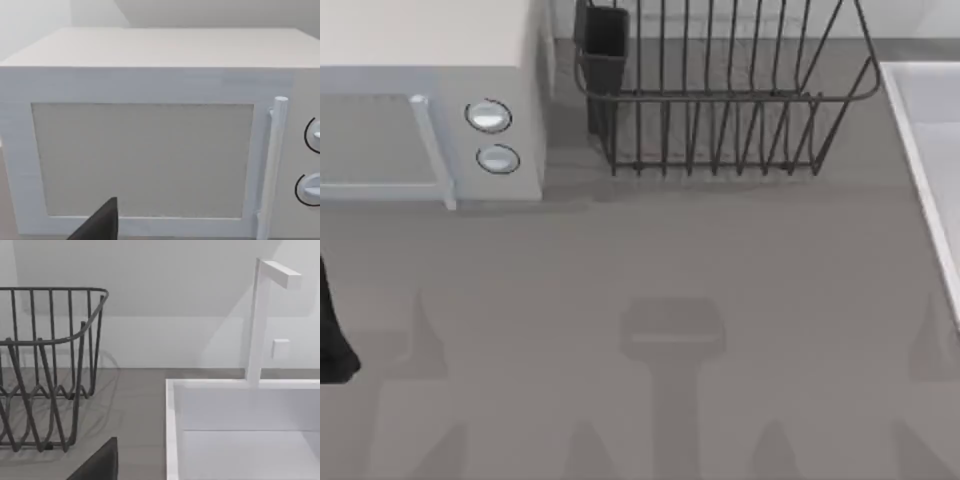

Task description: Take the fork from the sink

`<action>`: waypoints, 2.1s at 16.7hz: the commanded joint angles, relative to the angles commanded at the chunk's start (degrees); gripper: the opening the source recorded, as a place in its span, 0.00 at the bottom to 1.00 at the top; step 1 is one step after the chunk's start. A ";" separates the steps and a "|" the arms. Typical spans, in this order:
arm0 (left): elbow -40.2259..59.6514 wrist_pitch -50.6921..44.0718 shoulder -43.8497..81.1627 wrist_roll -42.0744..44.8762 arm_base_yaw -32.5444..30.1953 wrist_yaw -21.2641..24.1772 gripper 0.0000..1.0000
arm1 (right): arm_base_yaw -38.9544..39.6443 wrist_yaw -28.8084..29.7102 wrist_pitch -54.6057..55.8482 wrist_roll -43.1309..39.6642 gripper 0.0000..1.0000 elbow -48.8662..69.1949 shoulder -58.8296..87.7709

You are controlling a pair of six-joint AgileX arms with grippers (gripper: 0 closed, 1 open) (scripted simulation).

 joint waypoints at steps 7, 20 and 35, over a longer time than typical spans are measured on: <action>0.00 0.00 0.00 0.00 0.00 0.00 1.00 | 0.00 0.00 0.00 0.00 1.00 0.00 0.00; 0.00 0.00 0.00 0.00 0.00 0.00 1.00 | 0.00 0.00 0.00 0.00 1.00 0.00 0.00; 0.00 0.00 0.00 0.00 0.00 0.00 1.00 | -4.92 0.07 -19.65 -4.58 1.00 31.43 36.21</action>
